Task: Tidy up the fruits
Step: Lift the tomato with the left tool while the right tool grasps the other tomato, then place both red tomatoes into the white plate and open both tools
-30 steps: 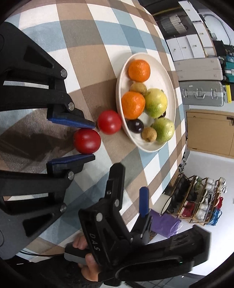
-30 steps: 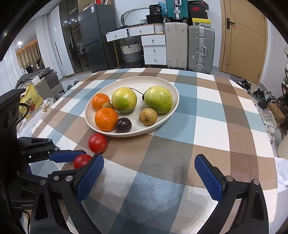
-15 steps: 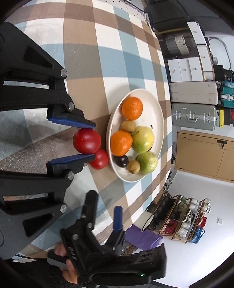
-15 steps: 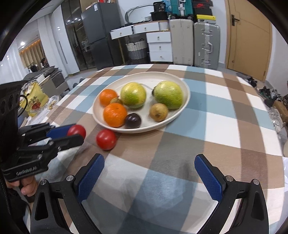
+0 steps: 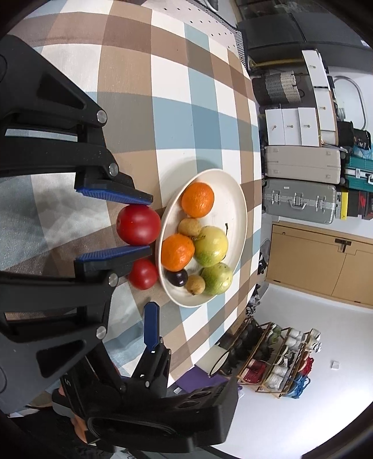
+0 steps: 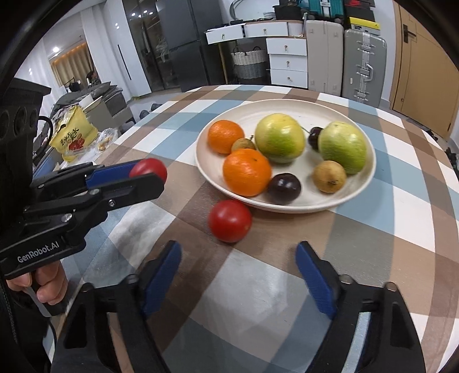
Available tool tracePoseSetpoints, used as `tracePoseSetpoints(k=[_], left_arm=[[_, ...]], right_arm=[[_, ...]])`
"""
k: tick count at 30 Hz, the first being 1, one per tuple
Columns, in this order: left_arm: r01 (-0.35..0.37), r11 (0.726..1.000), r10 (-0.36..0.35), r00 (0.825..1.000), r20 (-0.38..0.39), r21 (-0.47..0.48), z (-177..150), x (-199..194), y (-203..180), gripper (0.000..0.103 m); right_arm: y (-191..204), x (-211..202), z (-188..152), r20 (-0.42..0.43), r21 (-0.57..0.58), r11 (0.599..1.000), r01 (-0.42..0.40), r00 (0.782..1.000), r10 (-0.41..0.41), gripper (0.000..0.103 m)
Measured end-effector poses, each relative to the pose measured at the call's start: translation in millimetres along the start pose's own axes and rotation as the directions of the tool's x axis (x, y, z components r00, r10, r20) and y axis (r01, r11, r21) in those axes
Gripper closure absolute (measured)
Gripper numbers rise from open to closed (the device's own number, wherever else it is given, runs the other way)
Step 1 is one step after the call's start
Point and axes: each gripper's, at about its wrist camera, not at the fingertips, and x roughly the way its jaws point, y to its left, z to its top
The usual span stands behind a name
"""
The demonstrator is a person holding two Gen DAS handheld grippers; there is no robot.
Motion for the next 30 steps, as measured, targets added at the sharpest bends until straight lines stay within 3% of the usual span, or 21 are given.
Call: tracePoseSetpoints(k=[12, 21, 30], left_arm=[[-0.024, 0.999, 0.025, 1.0, 0.008, -0.045, 1, 1, 12, 0.077], [-0.031, 0.999, 0.031, 1.0, 0.0, -0.039, 0, 4, 13, 0.077], [-0.031, 0.999, 0.031, 1.0, -0.001, -0.035, 0, 5, 12, 0.077]], right_arm=[[11, 9, 10, 0.002, -0.037, 0.999, 0.02, 1.0, -0.02, 0.037], [11, 11, 14, 0.011, -0.045, 0.998, 0.041, 0.999, -0.04, 0.07], [9, 8, 10, 0.019, -0.045, 0.999, 0.022, 1.0, -0.022, 0.07]])
